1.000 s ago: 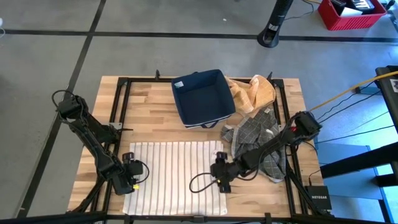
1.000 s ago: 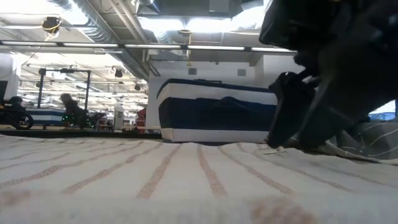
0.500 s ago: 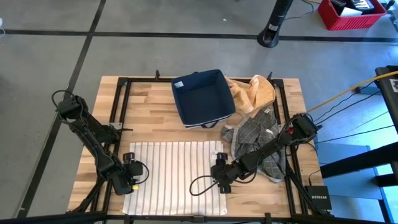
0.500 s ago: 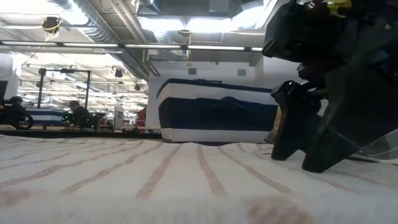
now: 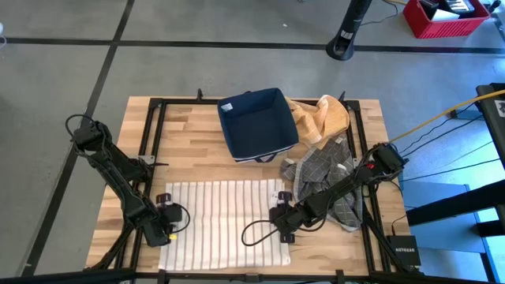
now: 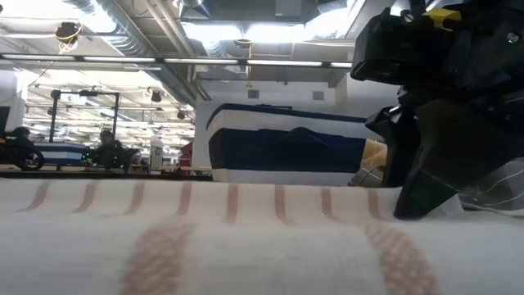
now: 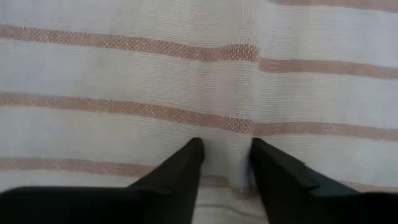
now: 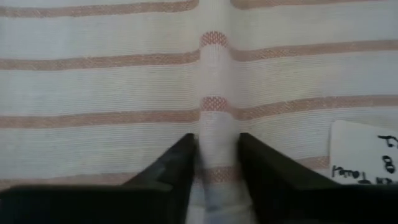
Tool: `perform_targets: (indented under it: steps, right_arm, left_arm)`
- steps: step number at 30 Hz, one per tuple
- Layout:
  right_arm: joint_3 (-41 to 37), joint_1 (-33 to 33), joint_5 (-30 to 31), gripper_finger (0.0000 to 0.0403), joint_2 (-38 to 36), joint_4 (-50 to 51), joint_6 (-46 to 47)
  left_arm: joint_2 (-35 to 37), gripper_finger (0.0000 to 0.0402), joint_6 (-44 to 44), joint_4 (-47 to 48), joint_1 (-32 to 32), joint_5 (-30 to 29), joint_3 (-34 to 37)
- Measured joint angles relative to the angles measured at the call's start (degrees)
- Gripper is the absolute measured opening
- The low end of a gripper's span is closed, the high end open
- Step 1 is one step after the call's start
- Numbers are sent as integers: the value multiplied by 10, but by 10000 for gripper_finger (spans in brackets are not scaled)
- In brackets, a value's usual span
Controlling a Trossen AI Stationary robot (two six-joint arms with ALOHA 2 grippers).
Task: Fold towel
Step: Fold the white towel
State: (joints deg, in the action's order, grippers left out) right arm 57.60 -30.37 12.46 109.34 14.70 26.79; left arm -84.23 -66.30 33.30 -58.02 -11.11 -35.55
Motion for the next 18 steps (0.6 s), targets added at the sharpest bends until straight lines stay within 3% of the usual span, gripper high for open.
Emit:
perform_targets:
  steps: [7,14,18]
  right_arm:
    - [-1,0,6,14,0,3,2]
    - [-1,-1,18,7,-1,3,-11]
    - [2,-7,58,6,-17,20,-16]
  left_arm:
    - [0,14,25,-9,-1,3,0]
    - [-1,3,27,8,-1,-46,0]
    - [-5,2,16,85,0,-52,-34]
